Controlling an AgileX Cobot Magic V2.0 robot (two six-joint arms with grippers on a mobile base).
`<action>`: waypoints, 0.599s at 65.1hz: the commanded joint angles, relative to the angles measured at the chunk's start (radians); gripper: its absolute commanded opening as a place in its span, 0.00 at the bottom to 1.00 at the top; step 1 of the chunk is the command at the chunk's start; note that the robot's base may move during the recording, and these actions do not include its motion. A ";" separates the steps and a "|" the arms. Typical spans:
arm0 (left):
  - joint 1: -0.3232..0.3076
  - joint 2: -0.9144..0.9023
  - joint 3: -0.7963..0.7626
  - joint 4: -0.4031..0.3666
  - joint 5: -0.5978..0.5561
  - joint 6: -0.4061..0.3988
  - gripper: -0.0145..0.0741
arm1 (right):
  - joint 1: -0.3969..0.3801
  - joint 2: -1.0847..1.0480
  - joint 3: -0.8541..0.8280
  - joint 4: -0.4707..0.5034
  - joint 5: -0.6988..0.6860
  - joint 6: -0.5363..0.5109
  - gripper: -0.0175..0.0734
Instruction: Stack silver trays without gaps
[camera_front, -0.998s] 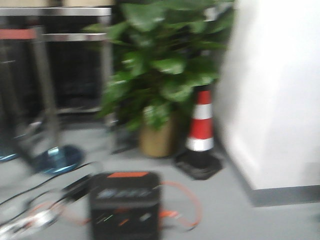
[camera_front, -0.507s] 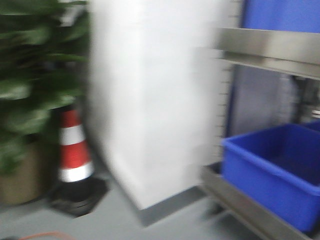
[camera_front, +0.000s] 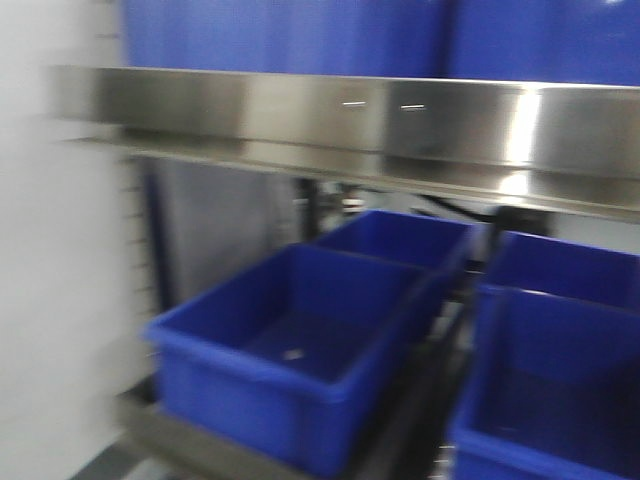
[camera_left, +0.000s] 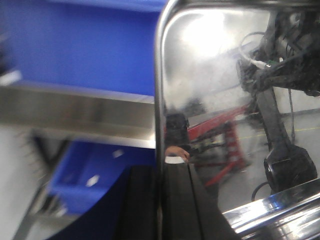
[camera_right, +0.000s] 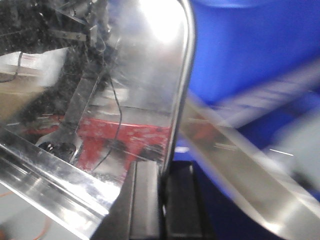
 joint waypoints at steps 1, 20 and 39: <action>0.018 -0.019 -0.005 0.082 0.015 -0.006 0.15 | -0.019 -0.014 0.003 -0.074 0.006 -0.012 0.11; 0.018 -0.019 -0.005 0.082 0.015 -0.006 0.15 | -0.019 -0.014 0.003 -0.074 0.006 -0.012 0.11; 0.018 -0.019 -0.005 0.082 0.015 -0.006 0.15 | -0.019 -0.014 0.003 -0.074 0.006 -0.012 0.11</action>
